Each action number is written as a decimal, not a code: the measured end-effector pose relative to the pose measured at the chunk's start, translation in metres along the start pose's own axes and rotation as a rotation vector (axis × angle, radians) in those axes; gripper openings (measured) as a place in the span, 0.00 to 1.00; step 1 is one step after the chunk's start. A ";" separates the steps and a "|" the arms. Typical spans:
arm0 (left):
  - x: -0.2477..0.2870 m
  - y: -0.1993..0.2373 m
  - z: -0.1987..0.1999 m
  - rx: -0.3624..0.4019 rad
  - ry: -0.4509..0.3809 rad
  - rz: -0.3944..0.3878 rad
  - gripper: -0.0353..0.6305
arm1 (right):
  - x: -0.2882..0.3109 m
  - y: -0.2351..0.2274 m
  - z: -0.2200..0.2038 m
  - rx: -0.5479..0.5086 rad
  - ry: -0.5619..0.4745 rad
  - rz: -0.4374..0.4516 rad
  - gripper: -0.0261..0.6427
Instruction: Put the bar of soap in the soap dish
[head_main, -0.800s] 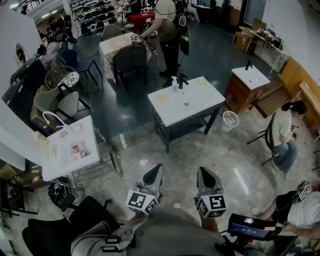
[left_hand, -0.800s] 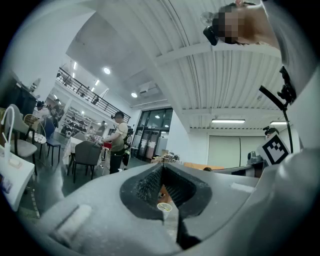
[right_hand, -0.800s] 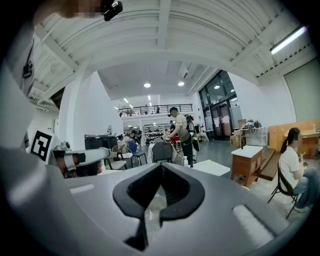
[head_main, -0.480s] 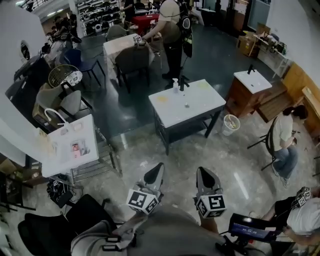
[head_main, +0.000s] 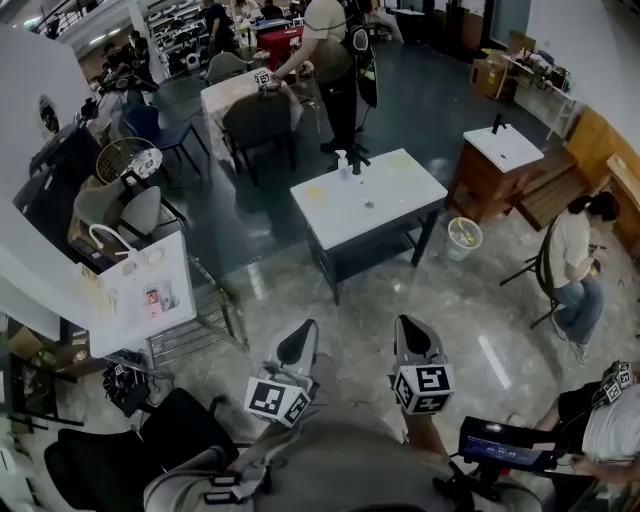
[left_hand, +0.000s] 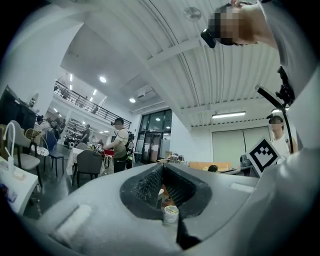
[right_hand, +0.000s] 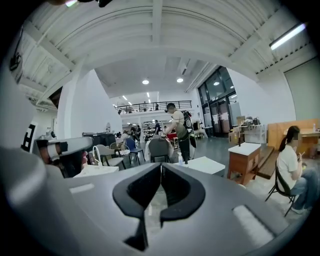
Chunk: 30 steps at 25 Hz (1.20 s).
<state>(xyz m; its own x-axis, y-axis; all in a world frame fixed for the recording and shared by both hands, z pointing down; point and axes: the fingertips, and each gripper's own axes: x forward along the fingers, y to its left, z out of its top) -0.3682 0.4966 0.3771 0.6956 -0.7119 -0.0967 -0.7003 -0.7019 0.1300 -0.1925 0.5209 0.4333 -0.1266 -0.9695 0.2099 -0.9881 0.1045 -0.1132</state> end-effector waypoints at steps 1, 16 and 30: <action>0.002 0.000 0.003 0.003 -0.006 0.006 0.05 | 0.002 -0.004 0.004 -0.005 -0.009 -0.005 0.05; 0.061 0.010 0.009 0.007 -0.021 0.019 0.05 | 0.036 -0.039 0.030 -0.062 -0.041 0.003 0.04; 0.154 0.055 -0.020 0.001 0.000 -0.026 0.05 | 0.118 -0.068 0.020 -0.047 0.038 -0.021 0.04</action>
<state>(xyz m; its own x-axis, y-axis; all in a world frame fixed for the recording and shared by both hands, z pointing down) -0.2967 0.3492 0.3894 0.7133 -0.6937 -0.0998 -0.6824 -0.7199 0.1263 -0.1386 0.3949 0.4461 -0.1078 -0.9625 0.2491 -0.9935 0.0949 -0.0632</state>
